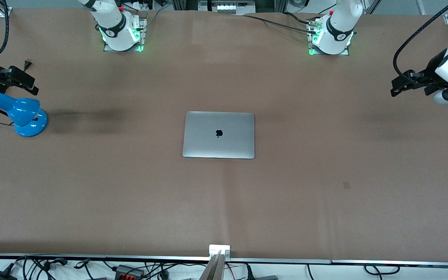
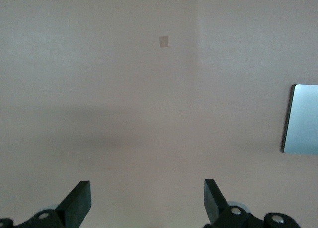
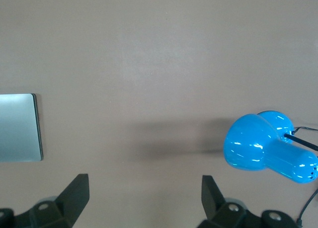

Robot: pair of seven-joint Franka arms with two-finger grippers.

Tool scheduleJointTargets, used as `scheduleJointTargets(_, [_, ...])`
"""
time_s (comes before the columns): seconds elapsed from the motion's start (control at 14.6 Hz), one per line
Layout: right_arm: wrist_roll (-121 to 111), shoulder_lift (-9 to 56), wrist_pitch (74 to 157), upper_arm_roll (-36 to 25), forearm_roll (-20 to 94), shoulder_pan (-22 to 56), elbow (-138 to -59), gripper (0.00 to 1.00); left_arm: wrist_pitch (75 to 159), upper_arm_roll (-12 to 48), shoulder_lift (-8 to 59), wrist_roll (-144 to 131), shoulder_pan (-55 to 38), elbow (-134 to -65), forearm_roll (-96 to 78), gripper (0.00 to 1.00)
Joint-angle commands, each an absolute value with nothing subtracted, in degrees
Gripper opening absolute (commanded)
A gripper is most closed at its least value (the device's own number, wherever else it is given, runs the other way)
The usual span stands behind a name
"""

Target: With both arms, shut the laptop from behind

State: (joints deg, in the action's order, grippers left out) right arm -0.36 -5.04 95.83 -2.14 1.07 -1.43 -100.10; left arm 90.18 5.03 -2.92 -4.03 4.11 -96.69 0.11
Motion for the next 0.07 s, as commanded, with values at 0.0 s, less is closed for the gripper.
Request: scheduleJointTargets(0.0, [-0.97, -6.24, 95.19, -1.14, 0.26, -2.37, -100.46, 1.00, 89.47, 5.19, -2.37, -4.22, 4.04, -95.54, 0.44, 1.00])
